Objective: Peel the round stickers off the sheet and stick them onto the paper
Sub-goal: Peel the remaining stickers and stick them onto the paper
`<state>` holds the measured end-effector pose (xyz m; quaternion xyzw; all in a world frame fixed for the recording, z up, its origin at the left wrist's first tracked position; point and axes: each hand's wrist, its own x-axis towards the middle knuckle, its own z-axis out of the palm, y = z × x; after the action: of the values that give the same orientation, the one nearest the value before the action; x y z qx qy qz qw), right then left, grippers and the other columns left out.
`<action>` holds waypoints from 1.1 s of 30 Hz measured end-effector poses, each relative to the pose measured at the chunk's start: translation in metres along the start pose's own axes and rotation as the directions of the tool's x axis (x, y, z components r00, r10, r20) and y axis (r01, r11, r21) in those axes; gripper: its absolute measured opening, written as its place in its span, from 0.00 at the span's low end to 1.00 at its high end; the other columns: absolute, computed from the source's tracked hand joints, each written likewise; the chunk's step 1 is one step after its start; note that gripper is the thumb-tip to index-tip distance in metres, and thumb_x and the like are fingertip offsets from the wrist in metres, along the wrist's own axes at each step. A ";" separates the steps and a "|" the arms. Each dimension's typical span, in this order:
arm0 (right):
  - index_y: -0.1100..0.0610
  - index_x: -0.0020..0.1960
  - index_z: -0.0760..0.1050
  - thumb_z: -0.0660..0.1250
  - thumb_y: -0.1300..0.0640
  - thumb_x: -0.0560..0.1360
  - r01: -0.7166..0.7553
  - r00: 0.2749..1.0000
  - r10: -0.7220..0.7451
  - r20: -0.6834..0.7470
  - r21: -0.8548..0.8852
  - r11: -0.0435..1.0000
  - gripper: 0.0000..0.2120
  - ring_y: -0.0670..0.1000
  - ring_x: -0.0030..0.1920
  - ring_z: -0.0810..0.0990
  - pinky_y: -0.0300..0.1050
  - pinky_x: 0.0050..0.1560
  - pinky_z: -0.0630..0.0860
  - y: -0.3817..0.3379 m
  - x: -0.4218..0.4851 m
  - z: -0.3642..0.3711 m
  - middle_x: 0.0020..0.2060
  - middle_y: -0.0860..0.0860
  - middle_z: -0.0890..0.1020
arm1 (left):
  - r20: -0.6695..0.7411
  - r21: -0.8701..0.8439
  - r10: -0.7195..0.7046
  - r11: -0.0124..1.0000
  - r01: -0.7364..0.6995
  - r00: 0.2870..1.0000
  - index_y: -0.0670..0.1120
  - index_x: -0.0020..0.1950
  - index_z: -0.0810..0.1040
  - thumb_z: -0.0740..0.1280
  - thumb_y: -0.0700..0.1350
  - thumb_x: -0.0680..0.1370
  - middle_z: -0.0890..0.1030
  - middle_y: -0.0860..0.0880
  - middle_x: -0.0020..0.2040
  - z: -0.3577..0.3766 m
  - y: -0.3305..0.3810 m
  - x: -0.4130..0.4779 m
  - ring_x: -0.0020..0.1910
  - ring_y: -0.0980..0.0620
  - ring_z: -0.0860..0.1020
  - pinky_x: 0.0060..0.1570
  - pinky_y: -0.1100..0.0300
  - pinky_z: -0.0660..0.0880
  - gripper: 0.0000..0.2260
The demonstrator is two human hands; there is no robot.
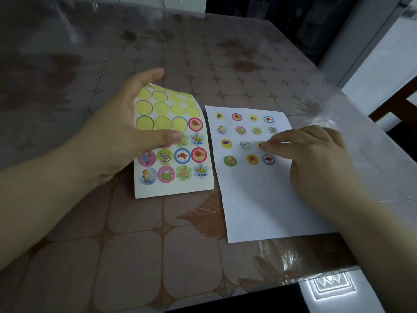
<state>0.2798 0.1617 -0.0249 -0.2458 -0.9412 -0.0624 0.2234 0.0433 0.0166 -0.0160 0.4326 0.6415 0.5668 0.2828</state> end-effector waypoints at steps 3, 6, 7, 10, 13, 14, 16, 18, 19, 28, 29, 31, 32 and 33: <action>0.56 0.50 0.82 0.46 0.63 0.64 -0.122 0.992 0.124 -0.003 0.132 0.984 0.28 0.58 0.45 0.80 0.52 0.54 0.67 0.002 0.000 -0.002 0.44 0.51 0.85 | -0.017 -0.047 -0.003 0.999 0.002 1.000 0.63 0.63 0.67 0.73 0.42 0.57 0.80 0.55 0.51 0.003 0.003 -0.002 0.44 0.55 0.83 0.39 0.61 0.80 0.38; 0.53 0.47 0.83 0.48 0.64 0.65 -0.131 0.991 0.127 0.040 0.098 0.987 0.27 0.61 0.47 0.79 0.51 0.56 0.64 -0.001 0.002 -0.005 0.46 0.51 0.84 | -0.009 -0.073 -0.003 0.997 0.003 1.000 0.62 0.64 0.67 0.74 0.42 0.57 0.80 0.54 0.51 0.001 0.003 -0.001 0.44 0.55 0.83 0.40 0.61 0.81 0.38; 0.52 0.47 0.83 0.49 0.65 0.66 -0.116 0.992 0.113 0.048 0.071 0.991 0.26 0.61 0.49 0.78 0.51 0.56 0.64 -0.002 0.004 -0.007 0.47 0.52 0.83 | -0.005 -0.071 0.001 0.997 -0.001 1.000 0.63 0.64 0.67 0.77 0.41 0.57 0.81 0.55 0.50 0.001 0.002 -0.001 0.44 0.55 0.83 0.41 0.61 0.81 0.40; 0.48 0.52 0.81 0.54 0.64 0.73 -0.168 0.978 0.145 0.148 0.159 0.973 0.20 0.57 0.55 0.74 0.49 0.57 0.63 -0.011 0.017 -0.022 0.54 0.50 0.79 | -0.007 -0.040 0.036 0.999 -0.036 0.999 0.64 0.64 0.67 0.80 0.41 0.57 0.80 0.57 0.51 0.002 0.002 -0.002 0.47 0.55 0.83 0.43 0.61 0.80 0.42; 0.43 0.63 0.72 0.61 0.51 0.75 -0.187 0.949 0.082 0.306 0.330 0.925 0.16 0.46 0.57 0.71 0.38 0.54 0.62 -0.029 0.039 -0.039 0.56 0.43 0.74 | 0.000 -0.044 0.058 0.997 -0.058 0.998 0.65 0.63 0.67 0.74 0.44 0.59 0.76 0.57 0.58 0.005 0.007 -0.004 0.51 0.56 0.81 0.43 0.64 0.79 0.36; 0.42 0.64 0.68 0.61 0.47 0.74 -0.207 0.929 0.066 0.364 0.366 0.907 0.19 0.42 0.56 0.71 0.37 0.53 0.64 -0.035 0.047 -0.041 0.56 0.41 0.73 | 0.012 -0.039 0.070 0.997 -0.069 0.997 0.64 0.64 0.69 0.73 0.44 0.60 0.76 0.57 0.60 0.005 0.008 -0.005 0.53 0.57 0.80 0.45 0.64 0.79 0.35; 0.42 0.61 0.66 0.63 0.43 0.71 -0.286 0.902 0.060 0.427 0.489 0.824 0.19 0.41 0.52 0.76 0.41 0.51 0.73 -0.046 0.062 -0.037 0.56 0.41 0.75 | 0.041 -0.029 0.083 0.996 -0.082 0.996 0.60 0.63 0.73 0.73 0.44 0.62 0.76 0.57 0.62 0.005 0.011 -0.005 0.57 0.57 0.78 0.50 0.65 0.78 0.30; 0.44 0.52 0.68 0.67 0.47 0.71 -0.366 0.907 0.089 0.412 0.667 0.650 0.13 0.42 0.44 0.81 0.42 0.44 0.78 -0.056 0.071 -0.024 0.48 0.44 0.82 | 0.057 -0.044 0.080 0.996 -0.077 0.995 0.58 0.58 0.78 0.72 0.44 0.63 0.81 0.56 0.58 0.005 0.014 -0.007 0.57 0.57 0.79 0.51 0.64 0.78 0.24; 0.45 0.49 0.69 0.69 0.52 0.71 -0.388 0.913 0.112 0.391 0.754 0.530 0.11 0.43 0.40 0.81 0.42 0.42 0.77 -0.059 0.072 -0.017 0.43 0.46 0.84 | 0.055 -0.038 0.083 0.996 -0.080 0.995 0.58 0.54 0.79 0.72 0.44 0.63 0.82 0.58 0.55 0.006 0.014 -0.007 0.55 0.59 0.79 0.51 0.63 0.78 0.21; 0.50 0.42 0.81 0.73 0.61 0.67 -0.233 0.970 0.134 0.201 0.925 0.299 0.08 0.50 0.39 0.83 0.35 0.35 0.76 -0.065 0.063 0.007 0.38 0.58 0.83 | 0.049 0.045 0.095 0.994 -0.097 0.994 0.58 0.51 0.80 0.72 0.46 0.64 0.81 0.65 0.53 0.006 0.015 -0.008 0.52 0.63 0.80 0.50 0.64 0.78 0.17; 0.49 0.41 0.81 0.73 0.61 0.67 -0.215 0.973 0.149 0.176 0.927 0.308 0.08 0.50 0.39 0.84 0.36 0.35 0.77 -0.066 0.063 0.007 0.37 0.55 0.84 | 0.050 0.032 0.089 0.995 -0.091 0.995 0.57 0.51 0.80 0.72 0.45 0.64 0.81 0.64 0.53 0.005 0.015 -0.008 0.52 0.62 0.80 0.51 0.64 0.78 0.17; 0.47 0.42 0.81 0.74 0.59 0.66 -0.187 0.975 0.180 0.131 0.922 0.340 0.08 0.54 0.40 0.83 0.44 0.36 0.80 -0.066 0.062 0.008 0.37 0.53 0.84 | 0.051 0.002 0.082 0.997 -0.083 0.995 0.56 0.51 0.81 0.72 0.45 0.63 0.82 0.61 0.52 0.005 0.015 -0.007 0.52 0.60 0.80 0.50 0.63 0.78 0.17; 0.46 0.42 0.81 0.74 0.58 0.66 -0.176 0.975 0.193 0.110 0.912 0.370 0.08 0.56 0.40 0.82 0.49 0.37 0.80 -0.065 0.061 0.008 0.38 0.53 0.84 | 0.050 -0.011 0.080 0.997 -0.080 0.996 0.56 0.51 0.81 0.72 0.44 0.63 0.83 0.60 0.52 0.005 0.016 -0.007 0.52 0.60 0.81 0.49 0.64 0.79 0.17; 0.44 0.43 0.81 0.74 0.57 0.66 -0.166 0.975 0.201 0.090 0.900 0.402 0.09 0.56 0.40 0.81 0.52 0.38 0.79 -0.065 0.061 0.008 0.38 0.51 0.84 | 0.051 -0.024 0.079 0.997 -0.078 0.996 0.56 0.50 0.81 0.72 0.44 0.63 0.83 0.59 0.52 0.006 0.015 -0.007 0.51 0.60 0.81 0.46 0.65 0.79 0.17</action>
<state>0.1974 0.1334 -0.0046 -0.1882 -0.7908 0.4724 0.3407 0.0549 0.0129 -0.0030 0.4690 0.6103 0.5729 0.2816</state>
